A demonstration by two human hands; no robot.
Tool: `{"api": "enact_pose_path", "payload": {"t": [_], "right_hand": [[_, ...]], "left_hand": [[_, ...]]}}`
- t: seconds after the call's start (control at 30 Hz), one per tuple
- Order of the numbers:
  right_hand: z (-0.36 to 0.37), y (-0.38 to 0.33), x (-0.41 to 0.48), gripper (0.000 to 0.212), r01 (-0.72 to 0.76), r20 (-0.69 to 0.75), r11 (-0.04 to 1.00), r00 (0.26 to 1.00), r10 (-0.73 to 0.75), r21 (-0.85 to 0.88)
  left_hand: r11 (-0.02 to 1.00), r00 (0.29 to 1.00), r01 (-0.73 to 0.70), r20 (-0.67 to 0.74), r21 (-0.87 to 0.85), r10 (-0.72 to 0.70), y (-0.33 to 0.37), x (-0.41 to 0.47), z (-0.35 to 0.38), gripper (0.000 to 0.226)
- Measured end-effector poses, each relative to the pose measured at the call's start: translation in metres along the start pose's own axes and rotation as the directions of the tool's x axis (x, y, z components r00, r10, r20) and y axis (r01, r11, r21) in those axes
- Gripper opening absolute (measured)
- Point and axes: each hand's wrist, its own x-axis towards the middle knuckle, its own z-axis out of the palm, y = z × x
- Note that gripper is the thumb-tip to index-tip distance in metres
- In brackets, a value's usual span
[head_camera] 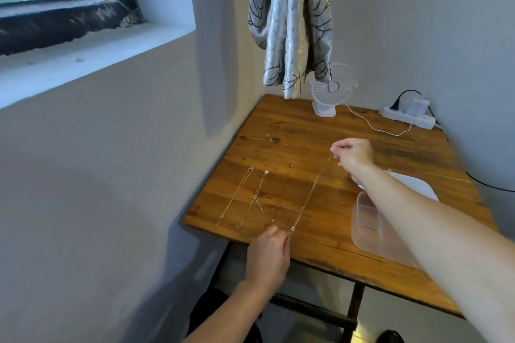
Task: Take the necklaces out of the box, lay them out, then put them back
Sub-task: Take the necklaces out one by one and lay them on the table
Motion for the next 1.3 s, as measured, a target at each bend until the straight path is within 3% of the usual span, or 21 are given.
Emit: {"api": "enact_pose_path", "payload": {"t": [0.2, 0.37, 0.5, 0.63, 0.83, 1.03, 1.17, 1.3], "right_hand": [[0.050, 0.025, 0.037, 0.008, 0.062, 0.140, 0.977, 0.990, -0.033, -0.205], [0.074, 0.043, 0.040, 0.020, 0.222, 0.230, 0.861, 0.965, -0.126, -0.458], [0.073, 0.043, 0.042, 0.023, 0.244, 0.225, 0.850, 0.962, -0.152, -0.467], [0.041, 0.041, 0.037, 0.028, 0.228, 0.181, 0.898, 0.969, -0.170, -0.377], [-0.055, 0.041, 0.012, 0.025, 0.270, 0.120, 0.904, 0.962, -0.244, -0.332], [-0.147, 0.060, -0.026, 0.055, 0.223, 0.076, 0.892, 0.975, -0.211, -0.392], [-0.172, 0.080, -0.059, 0.065, 0.281, 0.245, 0.665, 0.958, -0.150, -0.692], [-0.168, 0.113, -0.077, 0.068, 0.348, 0.427, 0.488, 0.903, 0.057, -0.801]], "left_hand": [[0.990, 0.996, -0.073, 0.062, 0.121, 0.066, -0.014, 0.009, 0.018, 0.012], [0.979, 0.995, -0.099, 0.050, 0.177, 0.091, -0.020, 0.009, 0.024, 0.027], [0.979, 0.994, -0.085, 0.089, 0.183, 0.070, -0.023, 0.009, 0.024, 0.025], [0.988, 0.996, -0.051, 0.086, 0.148, 0.039, -0.021, 0.010, 0.021, 0.004], [0.988, 0.991, -0.122, 0.066, 0.094, 0.117, 0.006, 0.013, 0.020, 0.020], [0.982, 0.969, -0.182, 0.175, 0.043, 0.172, 0.075, 0.023, 0.040, 0.041], [0.980, 0.942, -0.184, 0.297, 0.075, 0.154, 0.102, 0.034, 0.060, 0.057], [0.965, 0.909, -0.204, 0.399, 0.166, 0.124, 0.103, 0.031, 0.078, 0.063]]}}
